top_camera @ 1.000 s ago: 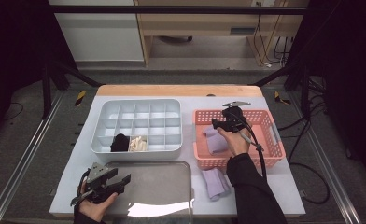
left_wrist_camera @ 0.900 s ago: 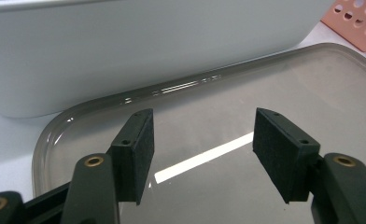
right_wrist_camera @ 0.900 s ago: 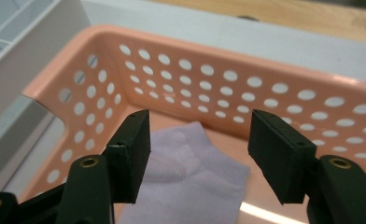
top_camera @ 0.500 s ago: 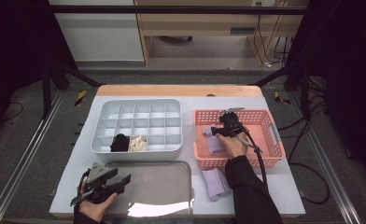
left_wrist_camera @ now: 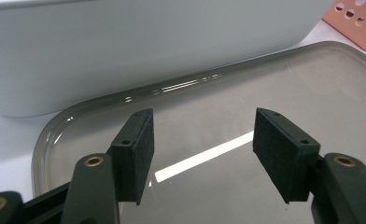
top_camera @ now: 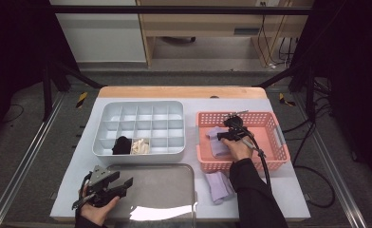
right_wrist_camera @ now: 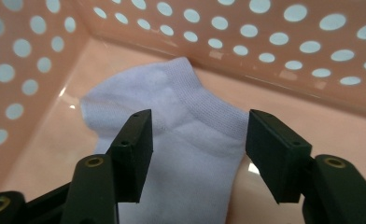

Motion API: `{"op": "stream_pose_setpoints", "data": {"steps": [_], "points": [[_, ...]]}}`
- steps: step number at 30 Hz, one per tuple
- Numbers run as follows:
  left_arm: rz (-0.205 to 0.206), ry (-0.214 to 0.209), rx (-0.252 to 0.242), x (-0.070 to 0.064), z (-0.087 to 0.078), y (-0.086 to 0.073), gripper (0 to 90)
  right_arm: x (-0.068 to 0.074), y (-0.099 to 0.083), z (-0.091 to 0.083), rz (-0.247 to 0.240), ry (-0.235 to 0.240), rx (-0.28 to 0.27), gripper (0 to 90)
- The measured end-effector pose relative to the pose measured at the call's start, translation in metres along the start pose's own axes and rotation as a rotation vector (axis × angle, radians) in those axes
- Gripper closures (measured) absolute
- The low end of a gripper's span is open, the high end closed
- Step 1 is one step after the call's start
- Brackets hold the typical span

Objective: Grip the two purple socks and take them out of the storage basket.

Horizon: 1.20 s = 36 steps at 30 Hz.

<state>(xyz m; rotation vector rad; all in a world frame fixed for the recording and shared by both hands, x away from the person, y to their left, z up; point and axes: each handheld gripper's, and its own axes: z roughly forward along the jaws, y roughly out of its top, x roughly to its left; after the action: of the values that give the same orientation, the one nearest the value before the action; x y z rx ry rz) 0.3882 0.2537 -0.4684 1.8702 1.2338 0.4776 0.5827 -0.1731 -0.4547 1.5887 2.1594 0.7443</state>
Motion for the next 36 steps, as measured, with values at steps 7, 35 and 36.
{"op": "stream_pose_setpoints", "data": {"steps": [7, 35, 36], "points": [[-0.002, -0.002, 0.003, 0.000, 0.000, 0.000, 37.8, 0.001, -0.001, 0.004, -0.017, -0.009, 0.065, 56.2], [-0.006, 0.000, 0.005, 0.000, 0.001, 0.000, 37.6, 0.002, 0.007, -0.042, -0.021, 0.050, -0.139, 86.9], [-0.005, 0.000, 0.006, 0.000, 0.001, 0.000, 37.6, 0.001, 0.007, -0.046, -0.020, 0.056, -0.152, 86.9]]}}
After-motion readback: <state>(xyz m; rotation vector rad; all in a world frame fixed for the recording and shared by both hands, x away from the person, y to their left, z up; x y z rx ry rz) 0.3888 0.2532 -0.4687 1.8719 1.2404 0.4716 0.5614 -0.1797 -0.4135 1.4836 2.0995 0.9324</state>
